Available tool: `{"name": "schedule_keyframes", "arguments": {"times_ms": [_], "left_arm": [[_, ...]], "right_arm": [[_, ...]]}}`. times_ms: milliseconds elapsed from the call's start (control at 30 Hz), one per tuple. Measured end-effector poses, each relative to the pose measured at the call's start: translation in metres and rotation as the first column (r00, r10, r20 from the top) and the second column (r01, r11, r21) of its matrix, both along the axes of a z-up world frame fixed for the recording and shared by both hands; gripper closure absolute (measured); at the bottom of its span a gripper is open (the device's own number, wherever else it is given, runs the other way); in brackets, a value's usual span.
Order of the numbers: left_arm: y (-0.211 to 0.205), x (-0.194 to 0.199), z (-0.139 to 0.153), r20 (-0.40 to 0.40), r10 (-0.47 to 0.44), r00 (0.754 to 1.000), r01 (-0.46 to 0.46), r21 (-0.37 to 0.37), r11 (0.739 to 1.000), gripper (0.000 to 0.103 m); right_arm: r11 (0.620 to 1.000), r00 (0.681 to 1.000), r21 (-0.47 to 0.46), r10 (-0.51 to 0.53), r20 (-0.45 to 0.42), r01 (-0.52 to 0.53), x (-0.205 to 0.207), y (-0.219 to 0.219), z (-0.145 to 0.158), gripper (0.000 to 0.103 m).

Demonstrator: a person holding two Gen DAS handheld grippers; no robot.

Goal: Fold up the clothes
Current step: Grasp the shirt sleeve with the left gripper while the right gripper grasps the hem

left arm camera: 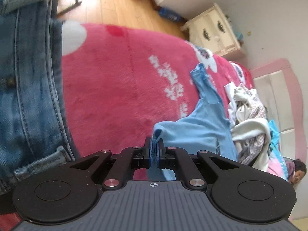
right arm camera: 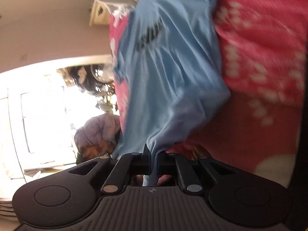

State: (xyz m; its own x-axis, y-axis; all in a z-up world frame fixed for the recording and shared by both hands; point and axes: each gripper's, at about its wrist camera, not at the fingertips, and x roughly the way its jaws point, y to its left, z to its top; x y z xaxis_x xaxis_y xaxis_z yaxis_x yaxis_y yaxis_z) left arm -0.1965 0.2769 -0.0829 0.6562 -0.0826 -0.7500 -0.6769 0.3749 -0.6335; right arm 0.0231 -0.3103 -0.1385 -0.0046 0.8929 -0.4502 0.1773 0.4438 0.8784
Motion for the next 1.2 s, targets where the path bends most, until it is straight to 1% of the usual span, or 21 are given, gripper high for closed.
{"name": "schedule_keyframes", "arguments": {"times_ms": [33, 133, 233, 267, 300, 367, 433, 467, 500, 533, 600, 667, 700, 733, 800, 833, 900, 933, 967, 1067, 1200], "left_arm": [[0.001, 0.007, -0.003, -0.007, -0.005, 1.000, 0.005, -0.015, 1.000, 0.101], [0.007, 0.055, -0.003, -0.015, -0.047, 0.999, 0.047, -0.029, 0.998, 0.101], [0.012, 0.130, 0.026, 0.019, -0.087, 0.996, 0.087, -0.016, 0.996, 0.101], [0.009, 0.139, 0.048, 0.071, -0.103, 0.992, 0.102, 0.019, 0.995, 0.101], [0.006, 0.147, 0.070, 0.123, -0.121, 0.985, 0.115, 0.055, 0.992, 0.101], [0.000, 0.164, 0.114, 0.222, -0.161, 0.962, 0.135, 0.129, 0.982, 0.101], [-0.007, 0.178, 0.156, 0.310, -0.205, 0.928, 0.146, 0.203, 0.968, 0.101], [-0.009, 0.168, 0.164, 0.321, -0.220, 0.921, 0.148, 0.235, 0.961, 0.101], [-0.011, 0.158, 0.163, 0.313, -0.231, 0.921, 0.153, 0.254, 0.955, 0.101], [-0.012, 0.147, 0.161, 0.300, -0.238, 0.924, 0.157, 0.270, 0.950, 0.101], [-0.008, 0.126, 0.135, 0.229, -0.227, 0.947, 0.165, 0.263, 0.951, 0.101], [-0.003, 0.110, 0.091, 0.118, -0.190, 0.975, 0.160, 0.225, 0.961, 0.101], [-0.001, 0.102, 0.067, 0.058, -0.171, 0.984, 0.156, 0.202, 0.967, 0.101], [0.002, 0.094, 0.036, -0.015, -0.151, 0.988, 0.151, 0.158, 0.976, 0.101], [0.007, 0.083, -0.012, -0.133, -0.122, 0.984, 0.138, 0.116, 0.984, 0.101], [0.008, 0.076, -0.034, -0.193, -0.107, 0.975, 0.129, 0.107, 0.986, 0.101], [0.012, 0.065, -0.065, -0.262, -0.079, 0.962, 0.105, 0.088, 0.991, 0.101], [0.014, 0.060, -0.073, -0.278, -0.077, 0.957, 0.106, 0.090, 0.990, 0.101], [0.012, 0.059, -0.075, -0.281, -0.085, 0.956, 0.120, 0.111, 0.986, 0.101], [-0.002, 0.064, -0.066, -0.285, -0.132, 0.950, 0.193, 0.199, 0.961, 0.101], [-0.014, 0.070, -0.063, -0.291, -0.189, 0.938, 0.266, 0.253, 0.930, 0.101]], "right_arm": [[1.000, 1.000, -0.003, -0.008, 0.029, 0.008, 0.012, 0.003, 0.005, 0.095], [0.998, 0.991, -0.001, -0.056, 0.123, 0.057, 0.072, 0.014, 0.033, 0.095], [0.990, 0.954, 0.046, -0.144, 0.261, 0.137, 0.126, 0.017, 0.093, 0.095], [0.986, 0.934, 0.070, -0.165, 0.317, 0.150, 0.133, 0.014, 0.117, 0.095], [0.984, 0.907, 0.094, -0.177, 0.383, 0.153, 0.135, 0.010, 0.142, 0.095], [0.982, 0.857, 0.115, -0.184, 0.482, 0.147, 0.125, 0.001, 0.178, 0.096], [0.985, 0.845, 0.112, -0.169, 0.507, 0.130, 0.107, -0.005, 0.187, 0.096], [0.989, 0.861, 0.090, -0.149, 0.486, 0.120, 0.096, -0.005, 0.175, 0.096], [0.992, 0.877, 0.068, -0.128, 0.464, 0.109, 0.085, -0.006, 0.164, 0.096], [0.994, 0.892, 0.046, -0.108, 0.440, 0.098, 0.075, -0.006, 0.152, 0.096], [0.997, 0.946, -0.017, -0.072, 0.317, 0.081, 0.060, 0.000, 0.105, 0.096], [0.995, 0.982, -0.086, -0.039, 0.187, 0.056, 0.046, 0.006, 0.056, 0.096], [0.992, 0.992, -0.123, -0.025, 0.121, 0.040, 0.040, 0.009, 0.031, 0.096], [0.989, 0.997, -0.145, -0.017, 0.082, 0.029, 0.035, 0.011, 0.015, 0.096], [0.982, 1.000, -0.187, -0.004, 0.003, 0.004, 0.026, 0.014, -0.015, 0.096], [0.979, 1.000, -0.206, 0.000, -0.014, -0.003, 0.023, 0.015, -0.022, 0.096], [0.974, 1.000, -0.225, 0.009, -0.013, -0.012, 0.021, 0.014, -0.023, 0.096], [0.972, 1.000, -0.235, 0.013, -0.013, -0.016, 0.020, 0.013, -0.023, 0.096], [0.969, 1.000, -0.247, 0.021, -0.002, -0.021, 0.020, 0.013, -0.021, 0.096], [0.961, 0.999, -0.273, 0.034, 0.003, -0.032, 0.019, 0.010, -0.016, 0.096], [0.949, 0.998, -0.310, 0.054, 0.008, -0.049, 0.009, 0.002, -0.016, 0.096]]}}
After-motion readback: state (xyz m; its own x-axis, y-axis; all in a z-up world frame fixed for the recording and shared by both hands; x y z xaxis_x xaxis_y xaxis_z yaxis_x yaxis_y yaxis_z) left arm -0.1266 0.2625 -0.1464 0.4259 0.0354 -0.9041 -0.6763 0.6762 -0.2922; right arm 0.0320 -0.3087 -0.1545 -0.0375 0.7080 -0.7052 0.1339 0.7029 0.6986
